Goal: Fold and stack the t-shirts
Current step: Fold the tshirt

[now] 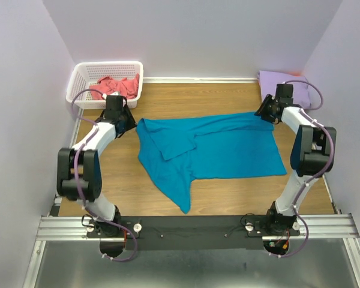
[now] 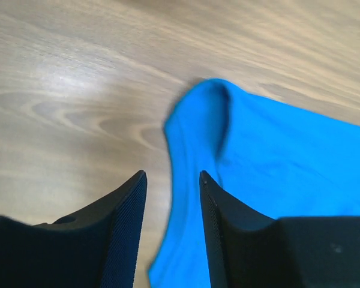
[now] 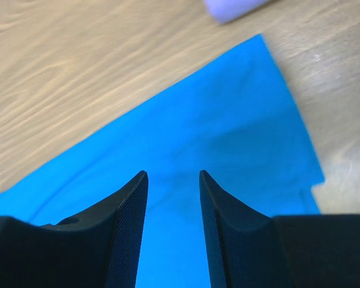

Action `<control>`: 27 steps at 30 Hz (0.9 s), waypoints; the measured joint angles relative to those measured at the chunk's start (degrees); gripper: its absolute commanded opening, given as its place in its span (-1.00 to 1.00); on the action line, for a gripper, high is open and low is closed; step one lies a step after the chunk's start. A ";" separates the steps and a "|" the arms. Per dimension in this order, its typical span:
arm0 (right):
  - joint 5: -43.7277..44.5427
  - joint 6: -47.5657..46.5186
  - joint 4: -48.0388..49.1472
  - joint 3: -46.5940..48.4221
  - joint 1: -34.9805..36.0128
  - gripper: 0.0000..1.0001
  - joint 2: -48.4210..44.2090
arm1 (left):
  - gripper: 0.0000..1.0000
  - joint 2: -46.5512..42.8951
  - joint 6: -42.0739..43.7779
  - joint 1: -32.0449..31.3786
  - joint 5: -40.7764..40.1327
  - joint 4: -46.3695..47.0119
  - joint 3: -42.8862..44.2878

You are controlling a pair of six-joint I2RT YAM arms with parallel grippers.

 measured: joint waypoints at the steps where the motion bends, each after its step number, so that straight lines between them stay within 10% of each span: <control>1: 0.15 -0.11 -0.11 -0.96 0.55 -0.06 -2.16 | -0.02 -2.95 -0.09 -0.55 0.04 0.00 -1.20; 27: 10.97 1.09 -18.34 -24.24 8.07 0.00 -32.26 | 0.10 -34.25 -6.75 -15.19 2.91 -15.58 -26.08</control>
